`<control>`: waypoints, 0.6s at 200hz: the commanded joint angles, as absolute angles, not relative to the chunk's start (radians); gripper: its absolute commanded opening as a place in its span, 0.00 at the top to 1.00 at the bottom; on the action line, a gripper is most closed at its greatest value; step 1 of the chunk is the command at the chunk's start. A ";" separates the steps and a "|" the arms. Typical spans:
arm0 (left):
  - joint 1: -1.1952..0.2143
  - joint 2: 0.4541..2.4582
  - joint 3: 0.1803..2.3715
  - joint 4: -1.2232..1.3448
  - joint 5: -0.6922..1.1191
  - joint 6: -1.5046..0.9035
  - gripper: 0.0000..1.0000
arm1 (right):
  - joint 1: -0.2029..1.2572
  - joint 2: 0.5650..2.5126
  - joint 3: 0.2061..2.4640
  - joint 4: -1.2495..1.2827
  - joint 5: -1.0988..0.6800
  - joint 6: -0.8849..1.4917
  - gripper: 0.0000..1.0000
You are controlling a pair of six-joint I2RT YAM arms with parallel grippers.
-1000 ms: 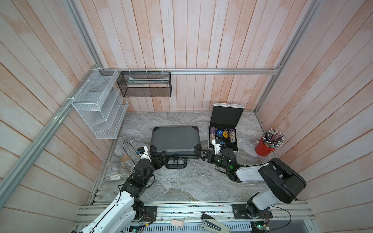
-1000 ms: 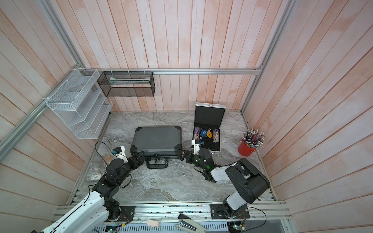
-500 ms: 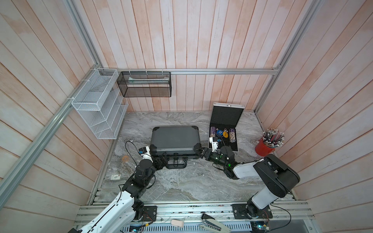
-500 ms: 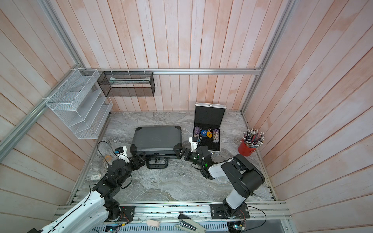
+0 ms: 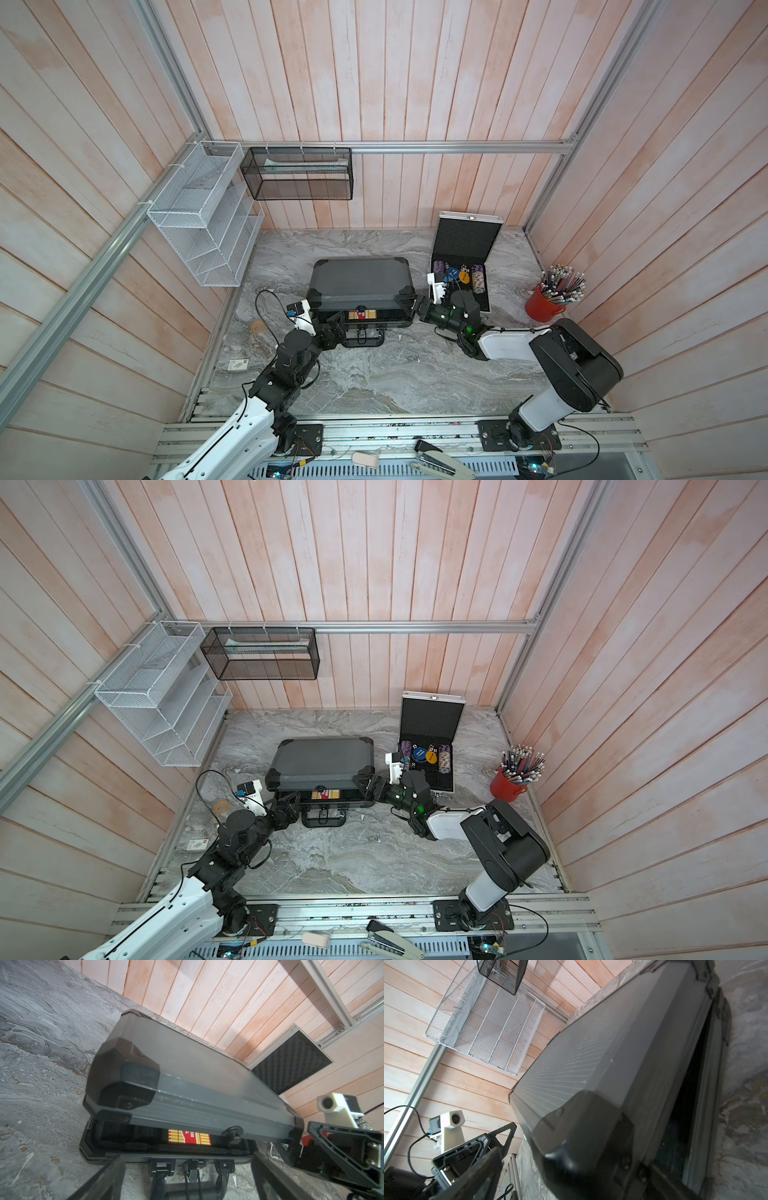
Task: Open the poker set cases
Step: Open the case lid on the poker set case.
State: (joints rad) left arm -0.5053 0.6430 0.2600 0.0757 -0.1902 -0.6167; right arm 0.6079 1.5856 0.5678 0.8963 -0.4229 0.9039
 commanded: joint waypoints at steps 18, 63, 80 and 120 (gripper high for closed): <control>-0.511 0.626 0.261 0.091 -0.189 -0.574 0.04 | 0.615 1.542 0.670 0.838 -0.439 0.799 0.01; -0.511 0.679 0.274 0.069 -0.230 -0.588 0.05 | 0.599 1.549 0.753 0.759 -0.443 0.742 0.02; -0.510 0.710 0.271 0.079 -0.234 -0.602 0.05 | 0.591 1.551 0.778 0.736 -0.444 0.724 0.02; -0.485 0.767 0.265 0.115 -0.232 -0.620 0.04 | 0.568 1.549 0.826 0.689 -0.445 0.682 0.02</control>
State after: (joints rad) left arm -0.5030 0.7425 0.2600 0.0834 -0.2180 -0.6071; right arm 0.5819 1.5726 0.7746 0.6960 -0.4290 0.7410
